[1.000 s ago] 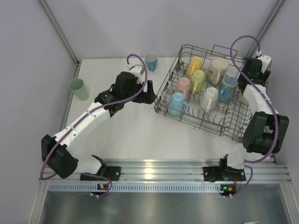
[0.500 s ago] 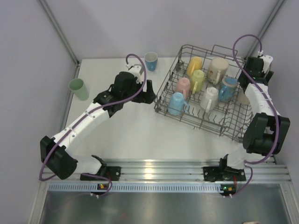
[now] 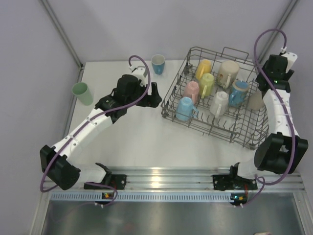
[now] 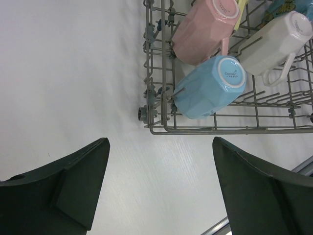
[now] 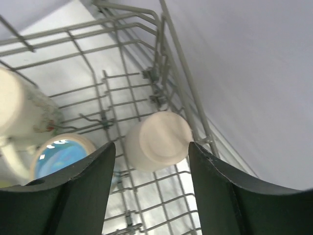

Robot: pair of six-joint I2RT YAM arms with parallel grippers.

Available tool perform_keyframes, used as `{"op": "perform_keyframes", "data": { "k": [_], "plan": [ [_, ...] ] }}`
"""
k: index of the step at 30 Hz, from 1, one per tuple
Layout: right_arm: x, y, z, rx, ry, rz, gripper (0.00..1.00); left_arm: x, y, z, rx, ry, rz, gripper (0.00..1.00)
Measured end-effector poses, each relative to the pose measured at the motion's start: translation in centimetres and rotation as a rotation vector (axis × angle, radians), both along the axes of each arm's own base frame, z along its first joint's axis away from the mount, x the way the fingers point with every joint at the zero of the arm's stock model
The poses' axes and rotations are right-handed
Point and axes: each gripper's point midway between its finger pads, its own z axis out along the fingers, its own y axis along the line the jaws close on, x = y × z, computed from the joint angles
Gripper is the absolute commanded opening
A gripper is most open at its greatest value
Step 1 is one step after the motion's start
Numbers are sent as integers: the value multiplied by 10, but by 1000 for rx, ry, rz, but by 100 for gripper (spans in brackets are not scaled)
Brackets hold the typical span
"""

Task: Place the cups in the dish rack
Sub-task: Place the cup upside down on the dish rack, then grab a cup with the left arm

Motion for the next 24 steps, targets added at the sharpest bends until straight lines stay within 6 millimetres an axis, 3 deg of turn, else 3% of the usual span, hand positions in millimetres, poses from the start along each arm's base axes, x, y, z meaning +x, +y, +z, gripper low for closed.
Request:
{"op": "perform_keyframes", "data": {
  "k": [5,7,9,11,12,13,16,19,21,24],
  "plan": [
    [8,29,31,79,-62,125,57,9,6,17,-21,-28,22,90],
    [15,57,50,91,-102,198,57,24,15,29,-30,-43,58,89],
    [18,106,67,120,-148,331,57,46,31,44,-26,-68,120,89],
    [12,161,85,172,-196,492,57,76,62,53,1,-91,227,87],
    [-3,208,105,224,-247,645,57,101,102,52,45,-93,356,87],
    [-10,224,114,254,-284,697,57,110,127,46,72,-83,417,86],
    [-38,251,122,344,-351,811,58,131,201,25,140,-27,597,83],
    [-63,272,120,425,-384,913,59,143,290,-2,224,44,818,83],
    [-74,280,118,458,-387,959,62,143,328,-15,283,80,914,83],
    [-83,287,112,478,-369,1010,64,145,348,-25,332,112,959,82]
  ]
}}
